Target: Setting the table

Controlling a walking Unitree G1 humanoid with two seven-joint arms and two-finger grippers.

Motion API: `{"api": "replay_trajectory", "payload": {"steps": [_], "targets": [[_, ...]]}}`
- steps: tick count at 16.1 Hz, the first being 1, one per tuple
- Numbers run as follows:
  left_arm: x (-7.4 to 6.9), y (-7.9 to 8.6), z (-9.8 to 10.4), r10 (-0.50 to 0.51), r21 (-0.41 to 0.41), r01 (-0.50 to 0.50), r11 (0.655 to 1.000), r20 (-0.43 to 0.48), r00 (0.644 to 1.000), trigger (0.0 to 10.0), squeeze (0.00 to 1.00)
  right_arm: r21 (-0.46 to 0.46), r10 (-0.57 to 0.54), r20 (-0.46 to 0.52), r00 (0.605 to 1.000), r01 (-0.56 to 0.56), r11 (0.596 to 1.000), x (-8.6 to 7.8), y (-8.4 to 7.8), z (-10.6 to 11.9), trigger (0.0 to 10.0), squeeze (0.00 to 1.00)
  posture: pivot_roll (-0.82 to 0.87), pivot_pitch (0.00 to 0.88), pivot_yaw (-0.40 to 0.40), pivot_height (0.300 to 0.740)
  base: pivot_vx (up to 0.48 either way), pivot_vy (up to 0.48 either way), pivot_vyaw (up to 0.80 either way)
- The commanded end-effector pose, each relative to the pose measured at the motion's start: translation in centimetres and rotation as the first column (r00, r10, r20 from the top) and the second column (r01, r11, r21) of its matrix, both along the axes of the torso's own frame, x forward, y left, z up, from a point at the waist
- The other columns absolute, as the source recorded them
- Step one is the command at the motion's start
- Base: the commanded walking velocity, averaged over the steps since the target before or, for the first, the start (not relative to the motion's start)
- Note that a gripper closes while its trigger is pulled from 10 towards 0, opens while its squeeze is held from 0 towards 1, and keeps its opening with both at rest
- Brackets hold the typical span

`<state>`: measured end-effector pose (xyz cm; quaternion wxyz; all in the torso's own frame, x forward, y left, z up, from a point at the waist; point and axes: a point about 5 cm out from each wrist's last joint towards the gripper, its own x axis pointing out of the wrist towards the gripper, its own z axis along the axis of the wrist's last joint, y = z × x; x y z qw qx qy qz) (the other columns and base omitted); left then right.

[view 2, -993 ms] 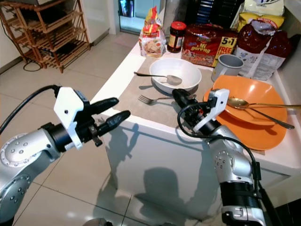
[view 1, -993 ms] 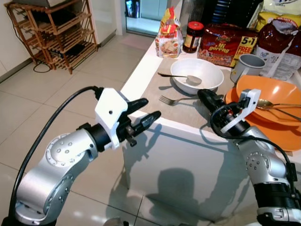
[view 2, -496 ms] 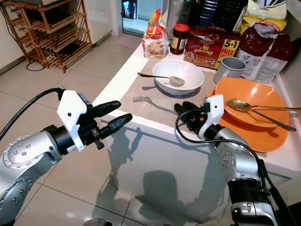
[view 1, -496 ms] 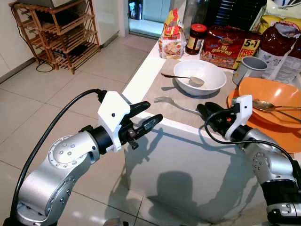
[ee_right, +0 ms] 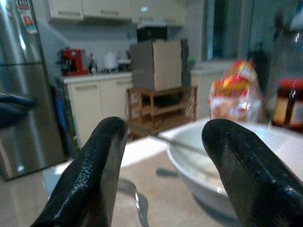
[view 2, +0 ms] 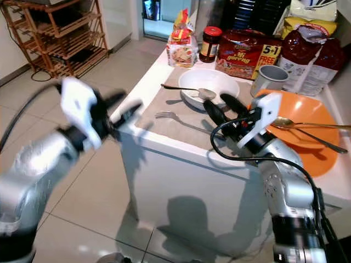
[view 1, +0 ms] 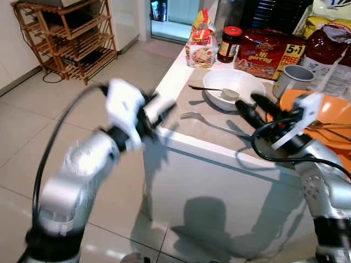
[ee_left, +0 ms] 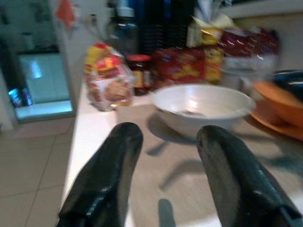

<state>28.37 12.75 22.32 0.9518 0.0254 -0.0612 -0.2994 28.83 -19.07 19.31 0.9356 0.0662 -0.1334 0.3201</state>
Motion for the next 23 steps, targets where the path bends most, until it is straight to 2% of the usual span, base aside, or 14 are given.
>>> {"api": "replay_trajectory", "payload": {"steps": [1,2,3,4,6,7,9,13,18,20,23], "targets": [[0.4,0.3,-0.2,-0.010,-0.018,0.010,1.000,-0.003,1.000,10.0,1.00,0.009,-0.008,0.017,1.000,0.007,1.000,-0.5,-0.1,0.7,10.0,0.00,0.06,0.027,-0.036,0.740,0.000,0.000,0.00],[1.5,0.4,-0.5,-0.053,-0.013,0.053,0.999,-0.003,0.999,10.0,1.00,0.020,0.001,0.022,1.000,-0.001,1.000,-1.9,0.1,1.1,10.0,0.00,0.03,0.023,-0.022,0.740,0.000,0.000,0.00],[3.0,0.3,-0.8,-0.147,-0.076,0.145,0.987,-0.021,0.989,10.0,1.00,0.022,0.020,-0.006,1.000,-0.020,1.000,-3.5,0.1,0.9,10.0,0.00,0.01,0.021,-0.013,0.740,0.000,0.000,0.00],[3.5,0.2,-1.1,-0.188,-0.096,0.184,0.978,-0.038,0.981,10.0,1.00,0.019,0.021,-0.021,1.000,-0.020,1.000,-4.1,0.1,0.6,10.0,0.00,0.00,0.021,-0.006,0.740,0.000,0.000,0.00],[4.7,-0.4,-2.2,-0.313,-0.117,0.301,0.946,-0.102,0.944,10.0,1.00,0.005,-0.002,-0.079,0.997,0.002,1.000,-5.9,-0.3,-0.4,10.0,0.00,-0.04,0.023,0.007,0.740,0.000,0.000,0.00],[4.8,-0.5,-2.4,-0.333,-0.119,0.320,0.940,-0.107,0.937,10.0,1.00,0.007,-0.005,-0.091,0.996,0.006,1.000,-6.1,-0.3,-0.5,10.0,0.00,-0.04,0.022,0.007,0.740,0.000,0.000,0.00],[6.5,-1.8,-2.6,-0.376,-0.099,0.367,0.925,-0.093,0.922,10.0,1.00,-0.034,-0.039,-0.145,0.989,0.034,0.999,-7.2,-0.7,-1.5,10.0,0.00,-0.07,0.026,0.009,0.740,0.000,0.000,0.00],[8.9,-2.5,-2.1,-0.367,-0.061,0.363,0.930,-0.068,0.928,10.0,1.00,-0.037,-0.052,-0.147,0.988,0.047,0.998,-7.8,-0.5,-0.9,10.0,0.00,-0.12,0.034,0.015,0.740,0.000,0.000,0.00],[10.2,-2.5,-2.0,-0.337,-0.039,0.335,0.941,-0.068,0.939,10.0,1.00,-0.053,-0.060,-0.155,0.986,0.053,0.997,-8.3,-0.5,-0.6,10.0,0.00,-0.14,0.044,0.022,0.740,0.000,0.000,0.00],[10.8,-1.9,-1.6,-0.296,-0.049,0.294,0.955,-0.057,0.953,10.0,1.00,-0.053,-0.064,-0.158,0.985,0.057,0.997,-8.5,-0.5,-0.4,10.0,0.00,-0.14,0.053,0.025,0.740,0.000,0.000,0.00],[10.9,-1.9,-1.7,-0.306,-0.045,0.304,0.952,-0.072,0.949,10.0,1.00,-0.053,-0.065,-0.162,0.985,0.057,0.997,-8.6,-0.5,-0.5,10.0,0.00,-0.14,0.055,0.026,0.740,0.000,0.000,0.00]]}}
